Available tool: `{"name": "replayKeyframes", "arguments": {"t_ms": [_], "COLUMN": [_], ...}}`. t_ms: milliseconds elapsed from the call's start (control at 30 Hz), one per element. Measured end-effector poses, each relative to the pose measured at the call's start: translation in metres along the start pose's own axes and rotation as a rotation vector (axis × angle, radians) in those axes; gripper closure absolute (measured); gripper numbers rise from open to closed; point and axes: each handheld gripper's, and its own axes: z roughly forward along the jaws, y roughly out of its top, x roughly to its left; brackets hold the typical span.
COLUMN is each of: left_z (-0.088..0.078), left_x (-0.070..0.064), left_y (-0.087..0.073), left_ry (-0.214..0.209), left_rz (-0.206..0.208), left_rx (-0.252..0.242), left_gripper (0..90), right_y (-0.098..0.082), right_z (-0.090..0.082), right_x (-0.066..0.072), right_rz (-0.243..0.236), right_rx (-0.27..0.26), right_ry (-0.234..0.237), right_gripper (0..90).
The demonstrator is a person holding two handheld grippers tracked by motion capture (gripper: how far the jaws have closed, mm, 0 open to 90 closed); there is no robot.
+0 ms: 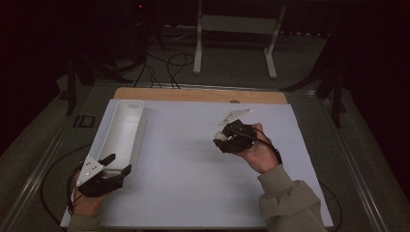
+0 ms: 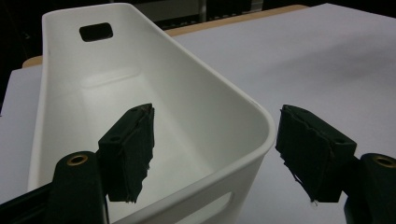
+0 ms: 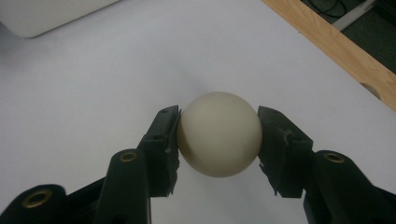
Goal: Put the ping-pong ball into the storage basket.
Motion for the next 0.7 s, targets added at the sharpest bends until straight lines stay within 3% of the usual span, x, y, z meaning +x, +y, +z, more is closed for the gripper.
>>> {"name": "replayKeyframes", "arguments": {"t_ms": [700], "left_z": [0.0010], "left_x": [-0.0009], "left_y": [-0.0005], "left_ry": [-0.001], "left_rz": [0.012], "left_rx": [-0.001], "left_gripper": [25.9], "right_y": [0.0101], "right_z": [-0.0002], "right_x": [0.0054], "right_rz": [-0.016], "right_rx": [-0.015], "right_ry": [0.006], "right_gripper": [50.5]}}
